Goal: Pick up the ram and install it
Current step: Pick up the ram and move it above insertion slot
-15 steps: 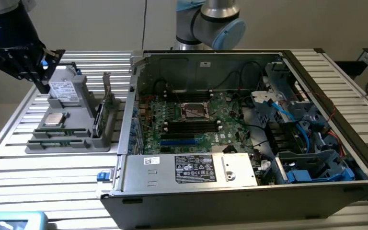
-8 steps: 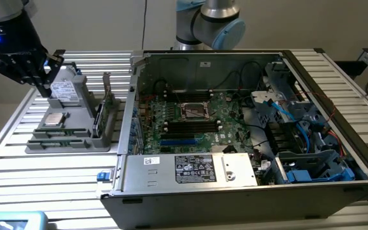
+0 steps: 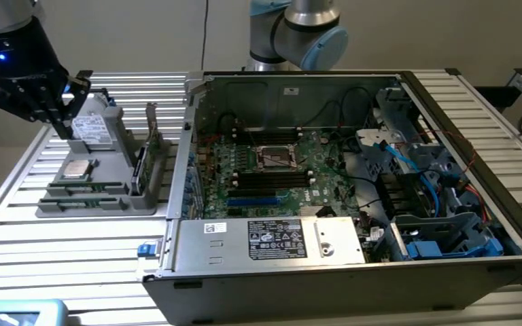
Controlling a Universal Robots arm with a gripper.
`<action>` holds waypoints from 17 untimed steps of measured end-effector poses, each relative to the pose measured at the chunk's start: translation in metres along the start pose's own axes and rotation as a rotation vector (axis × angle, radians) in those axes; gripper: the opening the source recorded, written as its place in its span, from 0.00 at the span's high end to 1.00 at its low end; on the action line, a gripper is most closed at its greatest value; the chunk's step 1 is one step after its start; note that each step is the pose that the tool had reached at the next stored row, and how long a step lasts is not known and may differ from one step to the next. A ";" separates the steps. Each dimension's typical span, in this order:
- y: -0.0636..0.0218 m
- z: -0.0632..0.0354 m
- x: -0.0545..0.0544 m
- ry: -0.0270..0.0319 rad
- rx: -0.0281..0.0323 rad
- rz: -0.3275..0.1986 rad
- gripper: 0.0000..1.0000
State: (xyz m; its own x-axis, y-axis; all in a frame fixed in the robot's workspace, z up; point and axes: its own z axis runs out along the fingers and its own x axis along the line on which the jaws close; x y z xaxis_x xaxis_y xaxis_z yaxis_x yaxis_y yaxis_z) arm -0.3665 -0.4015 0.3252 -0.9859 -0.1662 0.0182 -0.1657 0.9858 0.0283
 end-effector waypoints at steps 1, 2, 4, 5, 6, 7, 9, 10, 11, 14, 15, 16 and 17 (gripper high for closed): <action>0.0000 0.0001 0.000 0.0005 0.0003 -0.018 0.89; 0.0000 0.0002 0.000 0.0010 0.0006 -0.036 0.89; 0.0000 0.0003 0.000 0.0019 0.0013 -0.072 0.89; 0.0000 0.0004 0.000 0.0024 0.0016 -0.090 0.89; 0.0000 0.0005 0.000 0.0030 0.0019 -0.108 0.89; 0.0000 0.0006 0.000 0.0035 0.0023 -0.127 0.89; 0.0000 0.0008 0.000 0.0046 0.0029 -0.163 0.89; 0.0000 0.0009 0.000 0.0052 0.0033 -0.182 0.89; 0.0000 0.0010 0.000 0.0056 0.0036 -0.199 0.89; 0.0000 0.0018 0.000 0.0070 0.0045 -0.253 0.89; 0.0000 0.0021 0.000 0.0077 0.0049 -0.273 0.89; -0.0001 0.0025 0.000 0.0082 0.0053 -0.291 0.89; -0.0001 0.0029 0.000 0.0085 0.0057 -0.309 0.89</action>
State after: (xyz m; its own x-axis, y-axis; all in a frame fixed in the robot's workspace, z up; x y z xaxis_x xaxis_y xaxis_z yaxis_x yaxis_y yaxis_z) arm -0.3665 -0.4015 0.3223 -0.8887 -0.4581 0.0180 -0.4576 0.8887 0.0283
